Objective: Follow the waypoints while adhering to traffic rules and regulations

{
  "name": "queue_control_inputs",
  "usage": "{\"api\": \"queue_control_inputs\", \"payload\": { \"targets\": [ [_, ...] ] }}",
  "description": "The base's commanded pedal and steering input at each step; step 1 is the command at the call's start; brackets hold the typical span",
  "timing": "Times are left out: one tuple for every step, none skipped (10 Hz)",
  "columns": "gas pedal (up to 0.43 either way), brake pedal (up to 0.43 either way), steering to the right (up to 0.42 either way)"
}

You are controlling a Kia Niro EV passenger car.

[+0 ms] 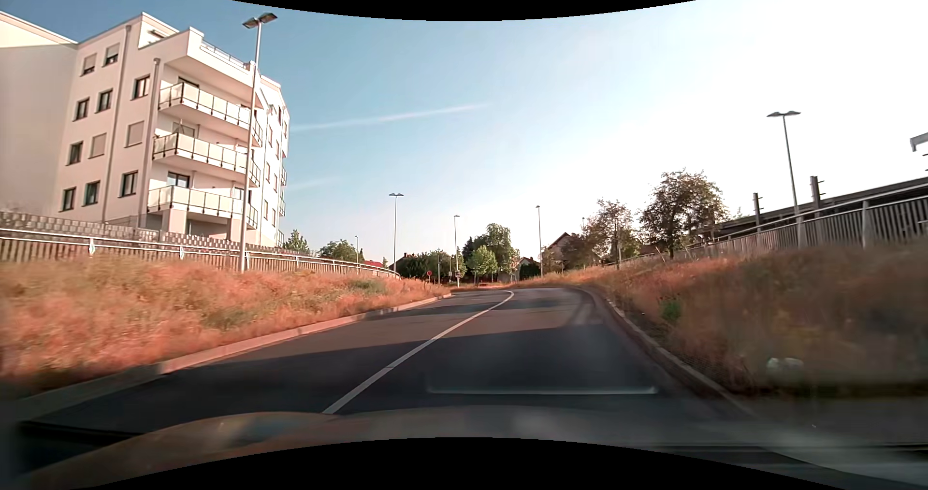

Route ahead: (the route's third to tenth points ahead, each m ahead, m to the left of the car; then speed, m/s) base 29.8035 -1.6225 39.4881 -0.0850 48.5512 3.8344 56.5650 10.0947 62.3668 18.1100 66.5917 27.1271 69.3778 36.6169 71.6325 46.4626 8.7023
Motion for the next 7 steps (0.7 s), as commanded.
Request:
{"api": "queue_control_inputs", "payload": {
  "targets": [
    [0.169, 0.000, 0.069],
    [0.169, 0.000, 0.066],
    [0.157, 0.000, 0.065],
    [0.157, 0.000, 0.066],
    [0.157, 0.000, 0.064],
    [0.157, 0.000, 0.059],
    [0.157, 0.000, 0.050]
  ]
}}
